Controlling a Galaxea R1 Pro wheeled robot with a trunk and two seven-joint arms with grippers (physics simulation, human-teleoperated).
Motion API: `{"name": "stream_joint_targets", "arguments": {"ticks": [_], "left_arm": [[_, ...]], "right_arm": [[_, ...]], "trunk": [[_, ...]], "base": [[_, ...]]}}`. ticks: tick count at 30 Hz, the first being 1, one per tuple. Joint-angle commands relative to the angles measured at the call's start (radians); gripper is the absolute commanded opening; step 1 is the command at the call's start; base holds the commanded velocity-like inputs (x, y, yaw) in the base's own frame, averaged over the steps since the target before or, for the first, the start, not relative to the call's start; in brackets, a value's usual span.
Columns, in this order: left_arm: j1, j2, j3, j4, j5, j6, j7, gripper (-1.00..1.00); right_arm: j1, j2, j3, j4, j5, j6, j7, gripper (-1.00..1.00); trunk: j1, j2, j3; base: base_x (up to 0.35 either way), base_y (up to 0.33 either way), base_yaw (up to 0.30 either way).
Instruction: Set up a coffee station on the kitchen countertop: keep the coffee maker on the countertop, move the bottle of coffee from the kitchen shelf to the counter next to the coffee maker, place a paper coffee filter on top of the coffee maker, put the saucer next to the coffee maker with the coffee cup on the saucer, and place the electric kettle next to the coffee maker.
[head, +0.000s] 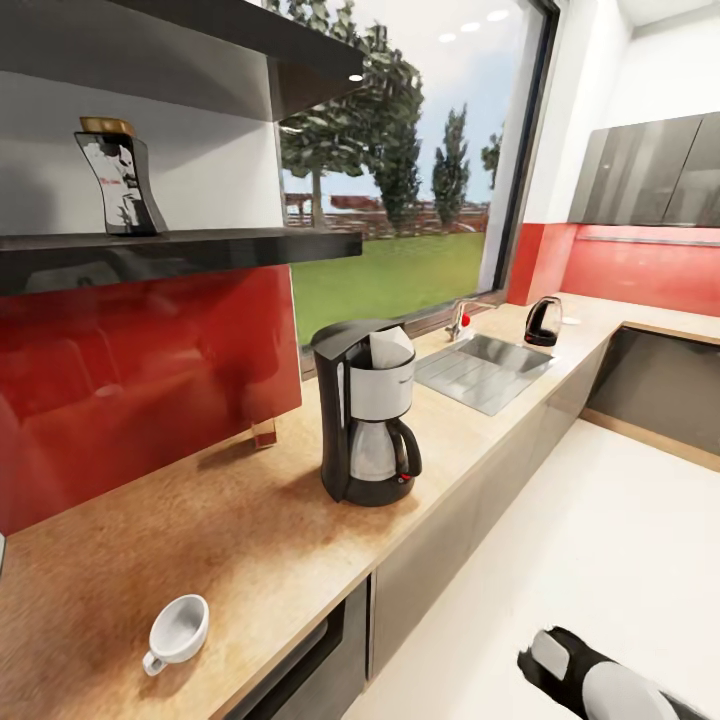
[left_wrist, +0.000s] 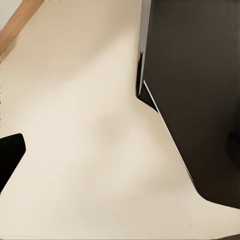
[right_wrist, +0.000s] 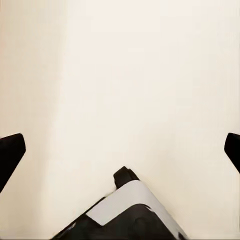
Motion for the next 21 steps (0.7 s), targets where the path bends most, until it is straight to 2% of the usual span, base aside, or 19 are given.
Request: {"name": "stream_joint_targets", "arguments": {"ticks": [1,2,3,4,6,10,12,15,21], "left_arm": [[0.000,0.000,-0.001,0.000,0.006,-0.011,0.001,1.00],[0.000,0.000,-0.002,0.000,0.006,-0.023,0.002,1.00],[0.000,-0.001,0.000,0.000,0.006,-0.046,0.001,1.00],[0.000,-0.001,0.000,0.000,0.006,-0.061,0.001,1.00],[0.000,-0.001,0.001,0.001,0.007,-0.083,0.001,1.00],[0.000,-0.002,0.002,0.001,0.007,-0.096,0.001,1.00],[0.000,-0.003,0.002,0.001,0.007,-0.099,0.001,1.00],[0.000,-0.005,0.001,0.001,0.007,-0.101,0.001,1.00],[0.000,-0.006,0.001,0.001,0.007,-0.103,0.002,1.00]], "right_arm": [[0.032,-0.001,0.008,0.001,0.005,-0.001,0.050,1.00],[0.065,-0.002,0.008,0.003,0.018,-0.005,0.114,1.00],[0.111,-0.004,0.008,0.004,0.049,-0.009,0.207,1.00],[0.137,-0.004,0.008,0.005,0.078,-0.010,0.256,1.00],[0.183,-0.004,0.008,0.005,0.139,-0.014,0.310,1.00],[0.219,-0.004,0.008,0.005,0.230,-0.051,0.339,1.00],[0.228,-0.005,0.008,0.005,0.254,-0.094,0.343,1.00],[0.249,-0.011,0.008,0.006,0.267,-0.130,0.345,1.00],[0.263,-0.011,0.008,0.004,0.270,-0.154,0.348,1.00]], "trunk": [[0.001,-0.002,-0.002],[0.001,-0.002,-0.002],[0.001,-0.002,-0.002],[0.001,-0.002,-0.002],[0.001,-0.002,-0.002],[0.001,-0.002,-0.002],[0.001,-0.002,-0.002],[0.001,-0.002,-0.002],[0.001,-0.002,-0.002]], "base": [[0.000,0.000,0.000],[0.000,0.000,0.000],[0.000,0.000,0.000],[0.000,0.000,0.000],[0.000,0.000,0.000],[0.000,0.000,0.000],[0.000,0.000,0.000],[0.000,0.000,0.000],[0.000,0.000,0.000]]}}
